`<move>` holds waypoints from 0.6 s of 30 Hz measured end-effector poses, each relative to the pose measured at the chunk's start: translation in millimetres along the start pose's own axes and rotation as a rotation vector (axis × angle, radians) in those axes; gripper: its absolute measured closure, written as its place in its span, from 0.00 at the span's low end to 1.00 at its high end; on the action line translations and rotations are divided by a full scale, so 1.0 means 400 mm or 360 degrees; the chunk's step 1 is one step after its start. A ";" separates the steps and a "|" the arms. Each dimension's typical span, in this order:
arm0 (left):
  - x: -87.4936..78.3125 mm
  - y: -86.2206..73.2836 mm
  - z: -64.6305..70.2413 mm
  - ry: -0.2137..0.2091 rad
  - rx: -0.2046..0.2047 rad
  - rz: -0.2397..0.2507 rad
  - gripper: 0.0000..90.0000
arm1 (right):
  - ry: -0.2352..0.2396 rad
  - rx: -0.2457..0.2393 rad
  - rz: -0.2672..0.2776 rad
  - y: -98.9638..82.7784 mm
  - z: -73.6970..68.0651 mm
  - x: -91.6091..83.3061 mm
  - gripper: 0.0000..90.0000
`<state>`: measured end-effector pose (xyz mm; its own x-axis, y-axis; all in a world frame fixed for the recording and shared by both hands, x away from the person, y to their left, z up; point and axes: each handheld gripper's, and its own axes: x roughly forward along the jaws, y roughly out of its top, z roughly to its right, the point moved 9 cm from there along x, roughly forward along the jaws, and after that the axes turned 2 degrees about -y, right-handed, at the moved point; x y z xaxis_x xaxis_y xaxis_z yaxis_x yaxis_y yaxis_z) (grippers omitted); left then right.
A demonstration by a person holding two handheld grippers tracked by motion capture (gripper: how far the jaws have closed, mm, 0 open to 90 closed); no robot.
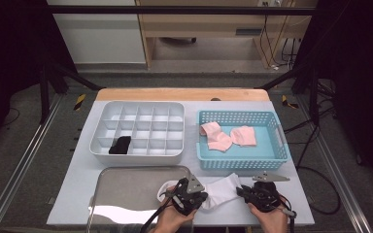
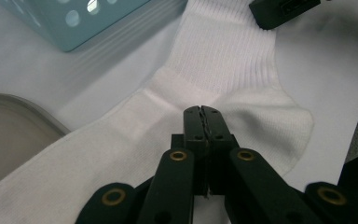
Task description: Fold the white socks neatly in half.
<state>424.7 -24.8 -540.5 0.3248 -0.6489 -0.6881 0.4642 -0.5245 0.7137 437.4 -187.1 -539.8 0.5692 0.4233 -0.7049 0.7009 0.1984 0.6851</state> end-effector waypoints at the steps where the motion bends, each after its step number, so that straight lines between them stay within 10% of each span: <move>1: -0.001 0.001 -0.001 0.0001 -0.0004 0.0004 0.99 | 0.0006 0.0001 0.0006 0.002 -0.002 -0.002 0.87; 11: -0.159 0.040 -0.080 0.0118 -0.0075 0.0208 0.96 | 0.0110 -0.0114 0.0235 0.069 -0.061 -0.073 0.86; 18: -0.268 -0.062 -0.187 0.0274 -0.0188 0.0207 0.97 | 0.0178 -0.0170 0.0267 0.091 -0.112 -0.092 0.86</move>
<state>440.0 99.1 -494.1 0.5189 -0.5981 -0.6107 0.4991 -0.3681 0.7845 422.6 -156.0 -480.8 0.6184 0.5526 -0.5588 0.5475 0.2071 0.8108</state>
